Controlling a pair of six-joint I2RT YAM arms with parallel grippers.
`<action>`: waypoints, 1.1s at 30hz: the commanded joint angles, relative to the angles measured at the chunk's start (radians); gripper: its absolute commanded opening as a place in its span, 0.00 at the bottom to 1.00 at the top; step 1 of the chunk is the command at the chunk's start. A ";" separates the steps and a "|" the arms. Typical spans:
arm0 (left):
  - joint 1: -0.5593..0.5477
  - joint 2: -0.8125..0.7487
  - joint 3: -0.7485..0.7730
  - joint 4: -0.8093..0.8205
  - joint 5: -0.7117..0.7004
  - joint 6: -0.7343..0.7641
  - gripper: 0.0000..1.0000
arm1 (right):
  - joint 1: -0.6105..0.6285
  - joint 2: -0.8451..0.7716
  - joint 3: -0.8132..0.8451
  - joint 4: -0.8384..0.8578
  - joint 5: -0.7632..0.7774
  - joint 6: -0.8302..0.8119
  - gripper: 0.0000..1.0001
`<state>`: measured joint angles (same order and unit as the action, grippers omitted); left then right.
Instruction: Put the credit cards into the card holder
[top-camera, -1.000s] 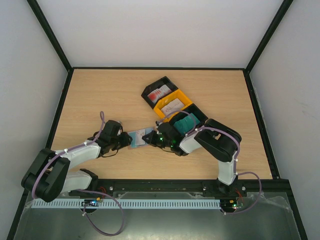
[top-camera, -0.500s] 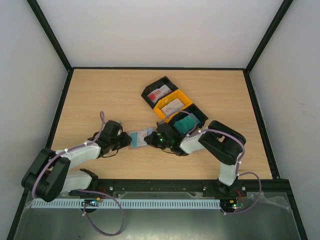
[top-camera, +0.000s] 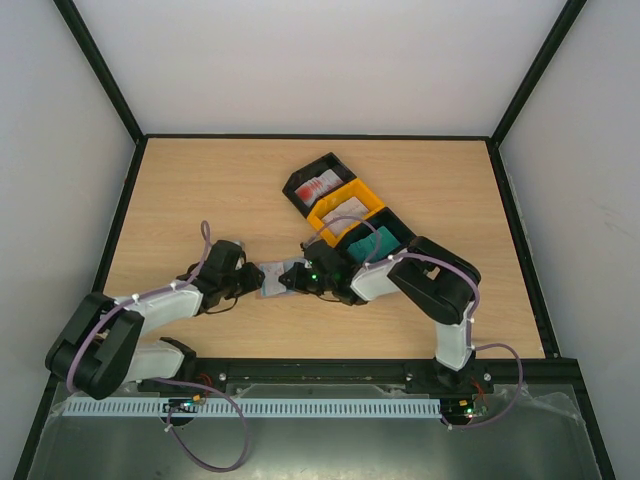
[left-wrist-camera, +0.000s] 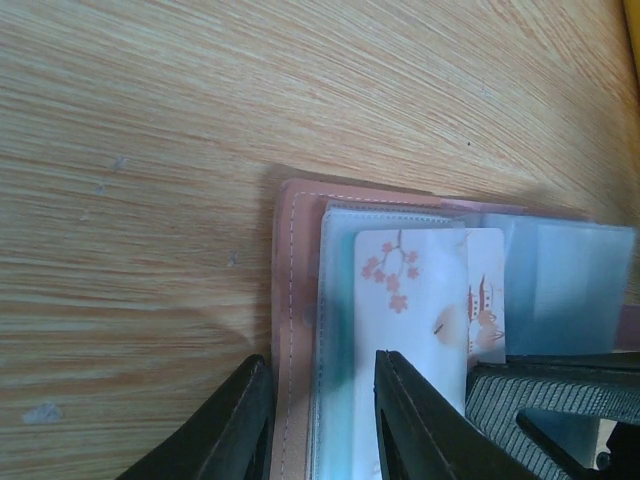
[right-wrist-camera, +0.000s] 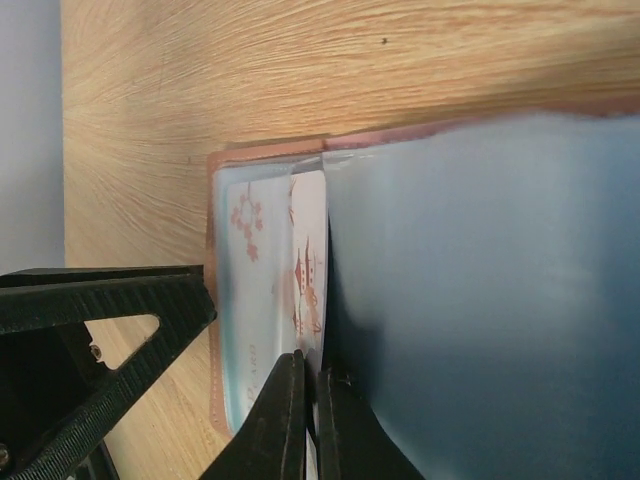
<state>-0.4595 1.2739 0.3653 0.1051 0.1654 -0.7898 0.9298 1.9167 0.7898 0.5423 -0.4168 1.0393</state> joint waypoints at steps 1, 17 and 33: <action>-0.001 0.045 -0.029 -0.028 0.027 0.014 0.30 | 0.010 0.067 0.004 -0.126 -0.008 -0.035 0.02; -0.002 0.018 -0.058 -0.012 0.043 -0.021 0.24 | 0.045 0.069 -0.050 0.030 0.046 0.094 0.02; -0.001 -0.090 -0.033 -0.076 0.063 -0.022 0.28 | 0.045 -0.222 -0.080 -0.216 0.218 0.033 0.42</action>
<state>-0.4572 1.2274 0.3401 0.0837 0.1978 -0.8146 0.9691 1.7481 0.6964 0.4900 -0.2771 1.1297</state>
